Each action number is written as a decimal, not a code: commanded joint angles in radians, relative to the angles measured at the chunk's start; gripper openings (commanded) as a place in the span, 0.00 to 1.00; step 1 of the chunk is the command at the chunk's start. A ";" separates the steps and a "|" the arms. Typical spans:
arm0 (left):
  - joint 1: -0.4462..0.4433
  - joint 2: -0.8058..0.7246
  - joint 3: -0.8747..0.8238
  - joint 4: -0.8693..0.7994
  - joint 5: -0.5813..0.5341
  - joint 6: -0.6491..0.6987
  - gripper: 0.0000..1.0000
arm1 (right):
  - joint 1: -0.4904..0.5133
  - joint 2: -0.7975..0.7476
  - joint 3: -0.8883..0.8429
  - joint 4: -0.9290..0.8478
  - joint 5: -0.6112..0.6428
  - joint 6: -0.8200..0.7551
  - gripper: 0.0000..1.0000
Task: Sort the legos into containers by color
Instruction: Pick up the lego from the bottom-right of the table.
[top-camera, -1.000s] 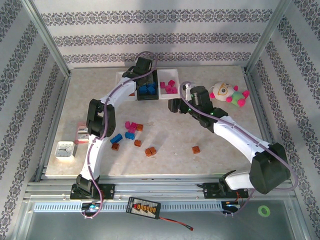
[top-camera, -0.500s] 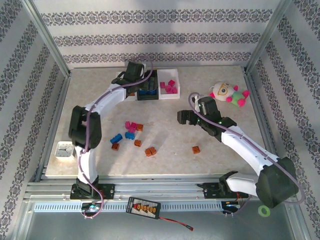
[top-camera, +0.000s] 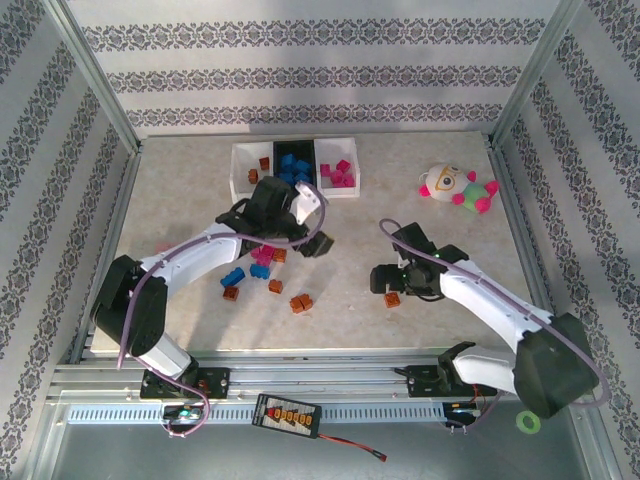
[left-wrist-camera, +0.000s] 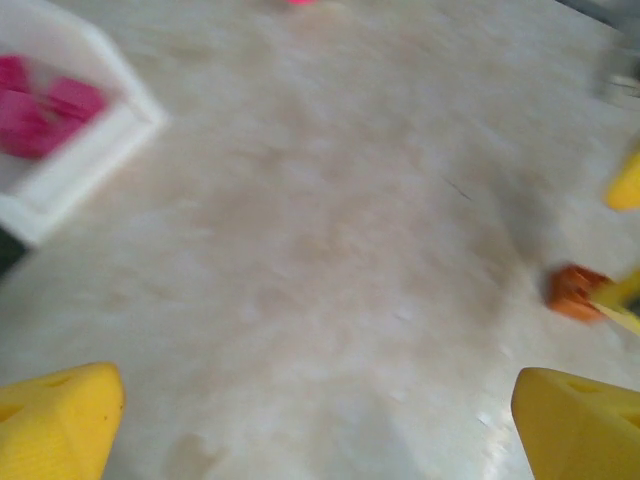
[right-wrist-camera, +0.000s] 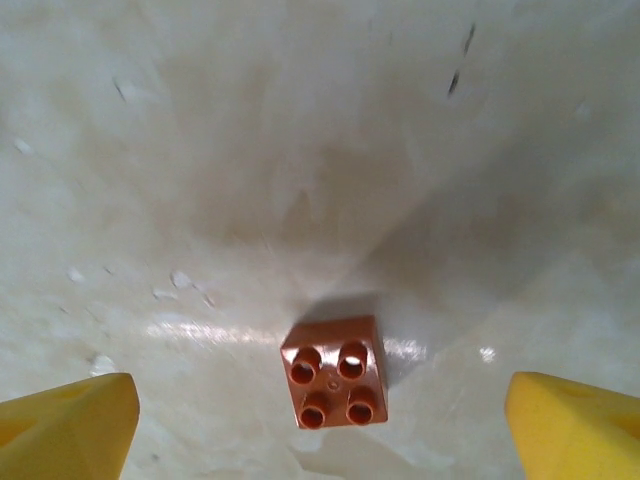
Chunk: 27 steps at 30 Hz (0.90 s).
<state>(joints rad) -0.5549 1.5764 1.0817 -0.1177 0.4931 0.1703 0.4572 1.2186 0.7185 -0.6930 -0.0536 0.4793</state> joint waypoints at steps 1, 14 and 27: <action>-0.020 -0.052 -0.047 0.060 0.161 0.078 0.99 | 0.019 0.077 0.014 -0.052 -0.039 -0.002 0.93; -0.043 -0.115 -0.153 0.090 0.184 0.105 0.99 | 0.035 0.258 0.053 -0.033 -0.033 -0.012 0.55; -0.042 -0.259 -0.319 0.186 0.005 0.018 0.99 | 0.067 0.349 0.296 0.040 -0.074 -0.109 0.27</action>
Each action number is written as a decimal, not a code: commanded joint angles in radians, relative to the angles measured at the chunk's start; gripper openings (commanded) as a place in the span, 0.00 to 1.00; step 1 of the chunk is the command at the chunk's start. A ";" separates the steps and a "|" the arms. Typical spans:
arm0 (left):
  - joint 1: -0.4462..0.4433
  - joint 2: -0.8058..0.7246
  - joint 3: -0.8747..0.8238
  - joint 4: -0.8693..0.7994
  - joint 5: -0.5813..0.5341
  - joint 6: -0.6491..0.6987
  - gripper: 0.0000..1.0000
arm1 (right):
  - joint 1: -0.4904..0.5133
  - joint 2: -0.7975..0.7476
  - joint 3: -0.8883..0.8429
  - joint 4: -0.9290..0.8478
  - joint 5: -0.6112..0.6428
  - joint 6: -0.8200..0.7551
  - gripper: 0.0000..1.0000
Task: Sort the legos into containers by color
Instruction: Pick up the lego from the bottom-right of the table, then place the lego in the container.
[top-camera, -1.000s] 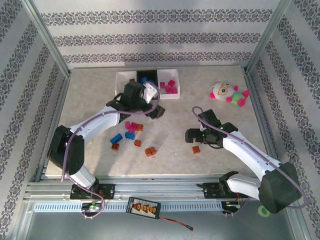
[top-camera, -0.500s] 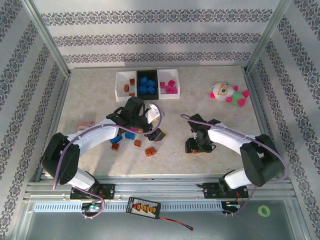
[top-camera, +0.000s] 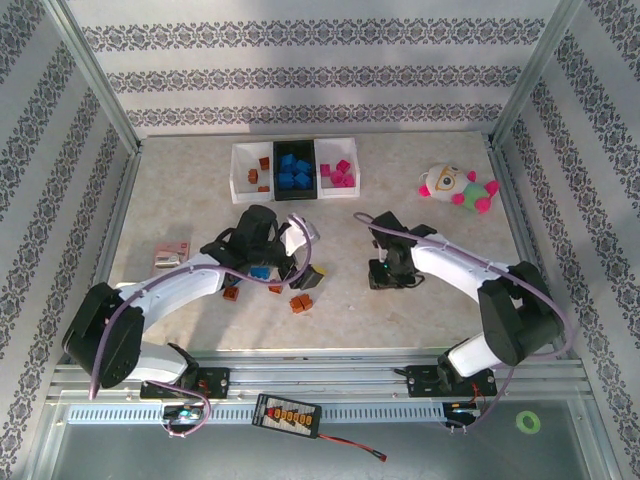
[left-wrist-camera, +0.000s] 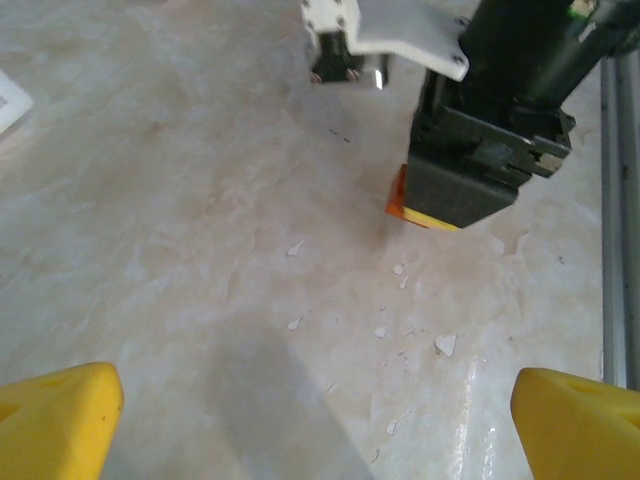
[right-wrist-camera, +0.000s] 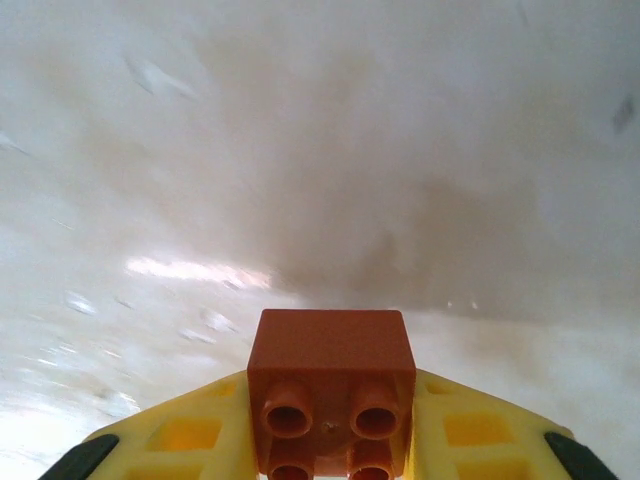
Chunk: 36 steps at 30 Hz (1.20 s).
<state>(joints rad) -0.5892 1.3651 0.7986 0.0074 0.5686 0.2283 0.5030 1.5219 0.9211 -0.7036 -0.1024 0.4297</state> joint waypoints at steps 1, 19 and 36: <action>-0.008 -0.069 -0.061 0.075 -0.096 -0.059 0.99 | 0.029 0.077 0.145 0.061 -0.026 -0.075 0.27; -0.004 -0.373 -0.301 0.059 -0.476 -0.399 0.99 | 0.135 0.674 0.982 0.525 -0.061 -0.045 0.28; -0.004 -0.386 -0.349 0.111 -0.451 -0.377 0.99 | 0.167 1.141 1.632 0.419 0.072 -0.134 0.39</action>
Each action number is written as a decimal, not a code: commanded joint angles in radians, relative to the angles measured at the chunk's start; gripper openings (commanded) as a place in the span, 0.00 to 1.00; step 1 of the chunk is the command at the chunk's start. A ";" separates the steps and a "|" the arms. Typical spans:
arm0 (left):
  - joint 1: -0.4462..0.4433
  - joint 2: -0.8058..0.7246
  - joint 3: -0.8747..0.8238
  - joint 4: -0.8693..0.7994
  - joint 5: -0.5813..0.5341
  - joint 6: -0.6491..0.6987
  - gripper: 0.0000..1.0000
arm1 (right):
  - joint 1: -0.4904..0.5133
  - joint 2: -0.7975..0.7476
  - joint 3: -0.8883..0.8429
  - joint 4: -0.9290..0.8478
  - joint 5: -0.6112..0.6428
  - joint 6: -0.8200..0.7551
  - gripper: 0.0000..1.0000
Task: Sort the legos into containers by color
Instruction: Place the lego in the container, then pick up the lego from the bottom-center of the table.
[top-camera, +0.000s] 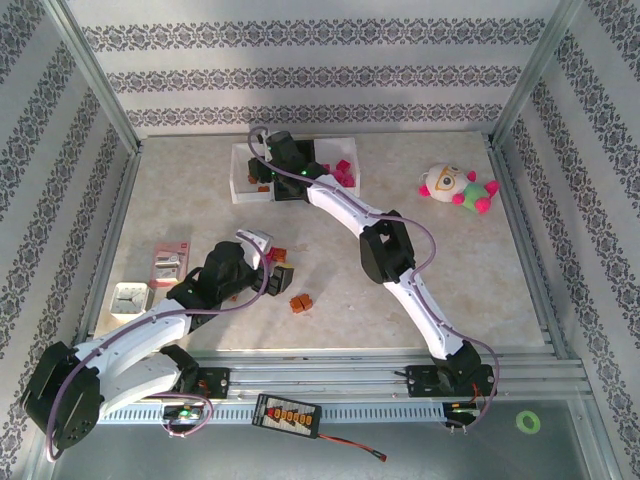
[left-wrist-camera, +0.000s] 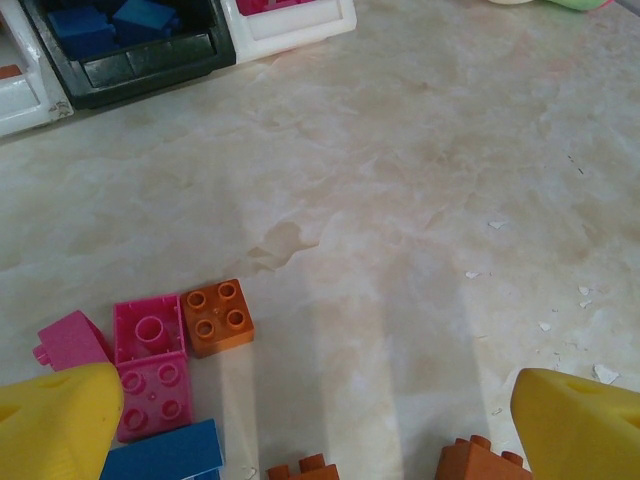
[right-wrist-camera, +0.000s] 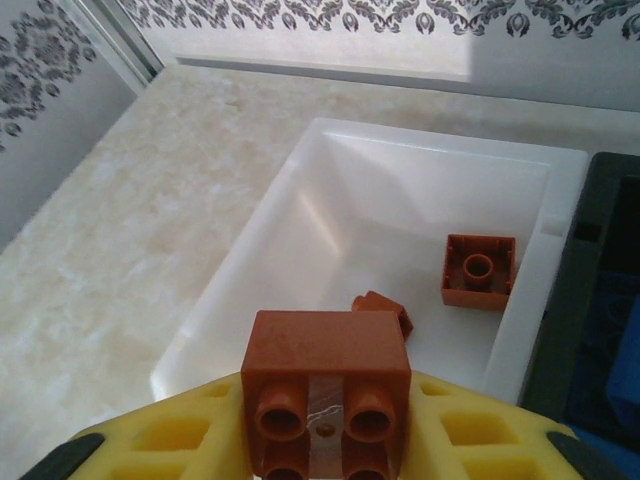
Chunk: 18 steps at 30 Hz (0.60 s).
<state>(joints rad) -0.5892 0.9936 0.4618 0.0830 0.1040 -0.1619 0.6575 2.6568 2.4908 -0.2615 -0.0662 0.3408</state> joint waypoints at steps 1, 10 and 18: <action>-0.005 -0.013 -0.012 0.034 0.018 0.021 0.99 | 0.014 0.003 0.065 -0.025 0.037 -0.052 0.43; -0.005 0.013 0.016 -0.040 0.123 0.178 0.99 | -0.014 -0.150 -0.057 -0.029 -0.028 -0.076 0.76; -0.022 0.073 0.078 -0.132 0.259 0.334 0.99 | -0.061 -0.529 -0.651 0.188 -0.045 -0.049 0.80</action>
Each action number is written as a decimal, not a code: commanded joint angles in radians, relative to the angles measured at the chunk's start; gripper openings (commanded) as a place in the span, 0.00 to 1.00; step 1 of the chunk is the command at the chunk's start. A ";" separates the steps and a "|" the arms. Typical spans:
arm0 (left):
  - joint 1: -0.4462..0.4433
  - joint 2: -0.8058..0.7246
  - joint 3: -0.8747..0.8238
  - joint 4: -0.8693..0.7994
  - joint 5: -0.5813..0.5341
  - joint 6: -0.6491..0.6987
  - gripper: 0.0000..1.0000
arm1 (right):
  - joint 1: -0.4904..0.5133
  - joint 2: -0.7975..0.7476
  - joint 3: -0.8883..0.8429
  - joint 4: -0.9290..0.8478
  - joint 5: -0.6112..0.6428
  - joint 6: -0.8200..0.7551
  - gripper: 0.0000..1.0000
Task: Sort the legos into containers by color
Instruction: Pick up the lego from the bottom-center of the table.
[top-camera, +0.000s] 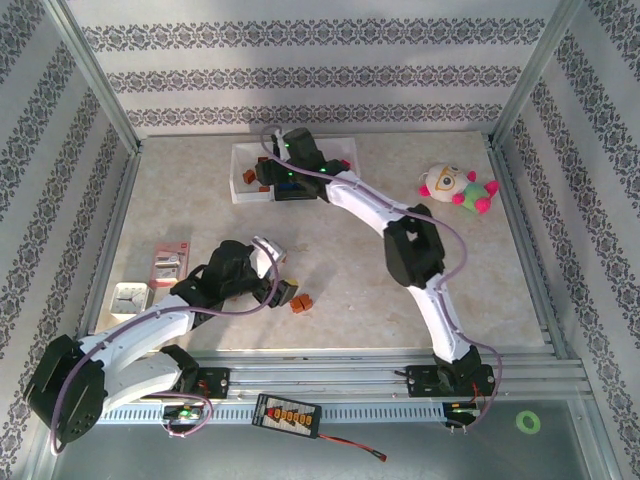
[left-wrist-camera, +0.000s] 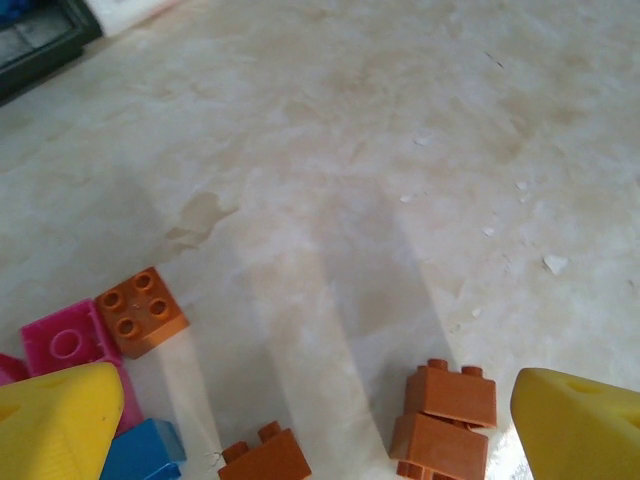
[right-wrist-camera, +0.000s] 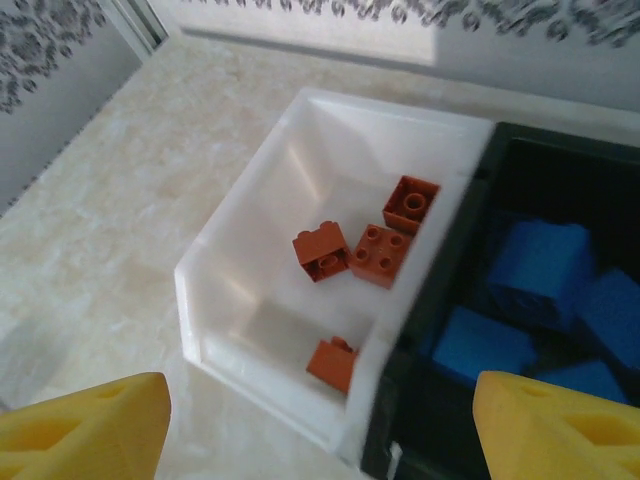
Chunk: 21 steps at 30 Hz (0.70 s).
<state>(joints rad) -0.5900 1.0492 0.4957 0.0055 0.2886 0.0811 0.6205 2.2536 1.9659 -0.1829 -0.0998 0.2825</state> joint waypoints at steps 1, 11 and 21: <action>-0.032 0.028 0.049 -0.065 0.077 0.099 0.99 | -0.030 -0.175 -0.203 0.132 -0.008 0.017 0.80; -0.174 0.135 0.105 -0.114 -0.039 0.096 0.95 | -0.097 -0.537 -0.730 0.231 0.030 0.056 0.81; -0.229 0.155 -0.010 0.032 -0.132 -0.018 0.84 | -0.135 -0.681 -0.908 0.240 0.048 0.110 0.82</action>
<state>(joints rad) -0.8051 1.1908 0.5262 -0.0307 0.2123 0.1009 0.4988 1.6123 1.0809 0.0147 -0.0685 0.3561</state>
